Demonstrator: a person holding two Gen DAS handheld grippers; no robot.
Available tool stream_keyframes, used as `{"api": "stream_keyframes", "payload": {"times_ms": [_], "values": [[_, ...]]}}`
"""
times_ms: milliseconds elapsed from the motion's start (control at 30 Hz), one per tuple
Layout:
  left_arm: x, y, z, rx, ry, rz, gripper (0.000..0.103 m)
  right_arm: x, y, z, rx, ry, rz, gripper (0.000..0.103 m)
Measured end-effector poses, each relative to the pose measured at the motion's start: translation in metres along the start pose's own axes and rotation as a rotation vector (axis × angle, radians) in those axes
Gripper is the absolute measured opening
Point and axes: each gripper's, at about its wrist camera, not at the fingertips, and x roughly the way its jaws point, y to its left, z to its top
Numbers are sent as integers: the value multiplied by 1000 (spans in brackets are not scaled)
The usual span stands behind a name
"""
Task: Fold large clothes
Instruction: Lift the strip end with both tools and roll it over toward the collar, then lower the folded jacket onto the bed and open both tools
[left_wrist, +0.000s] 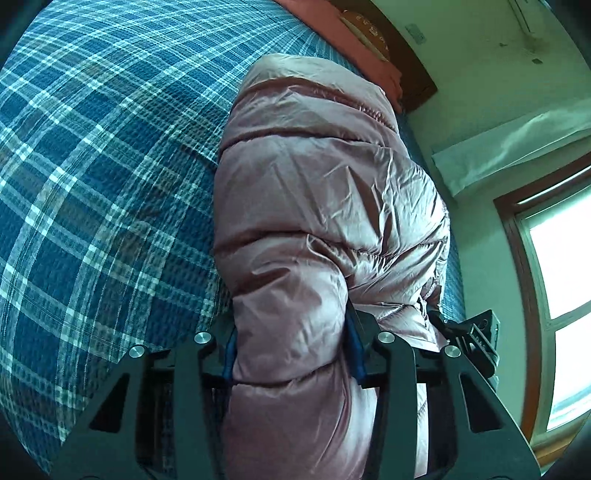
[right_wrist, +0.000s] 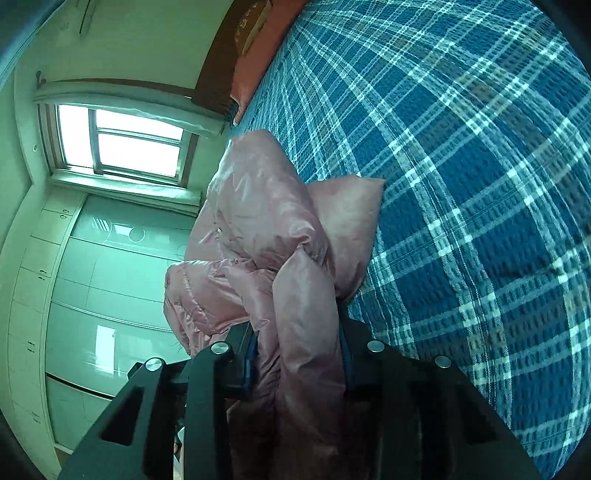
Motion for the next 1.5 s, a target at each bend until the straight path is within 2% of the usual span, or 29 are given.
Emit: {"api": "stream_keyframes", "payload": {"times_ms": [33, 67, 100, 200, 333, 433, 533, 600, 700, 800, 867, 967, 1067, 1100, 1133, 1200, 1367, 1500], "values": [[-3, 1, -1, -4, 1, -1, 53, -1, 2, 0, 1, 0, 1, 41], [-5, 3, -2, -8, 1, -1, 60, -6, 3, -4, 4, -3, -3, 44], [-11, 5, -7, -15, 1, -8, 66, -9, 1, -5, 4, -5, -6, 54], [-30, 10, -26, -27, -5, -40, 76, -32, 5, -25, -25, -13, 2, 69], [-60, 14, -65, -31, -30, -91, 82, -56, 0, -64, -35, 9, 29, 74], [-69, 14, -95, -45, -9, -126, 85, -69, -3, -98, -48, 30, 47, 78], [-67, 14, -123, -84, 26, -180, 85, -73, -4, -120, -83, 33, 42, 78], [-67, 10, -131, -71, 9, -147, 72, -71, 2, -126, -112, 45, 6, 75], [-76, 1, -135, -67, -27, -123, 53, -71, 6, -129, -79, 67, 26, 42], [-79, -2, -141, -56, -33, -97, 49, -74, 8, -134, -99, 62, 6, 36], [-75, 9, -141, -57, -34, -88, 50, -74, 0, -136, -72, 63, 16, 36], [-75, 18, -143, -91, -37, -75, 63, -80, -10, -141, -66, 53, 26, 36], [-85, 18, -148, -96, -45, -56, 69, -96, -19, -148, -57, 36, 14, 45], [-89, 16, -149, -88, -53, -45, 72, -99, -19, -148, -58, 31, 13, 51], [-94, 15, -152, -77, -64, -34, 73, -103, -19, -152, -61, 26, 13, 56], [-102, 9, -157, -55, -82, -19, 74, -110, -19, -161, -68, 16, 13, 58], [-113, -1, -174, 23, -113, 54, 76, -121, -30, -180, -53, 18, 2, 58], [-121, 2, -184, 25, -126, 79, 76, -134, -35, -194, -57, 9, -7, 58]]}}
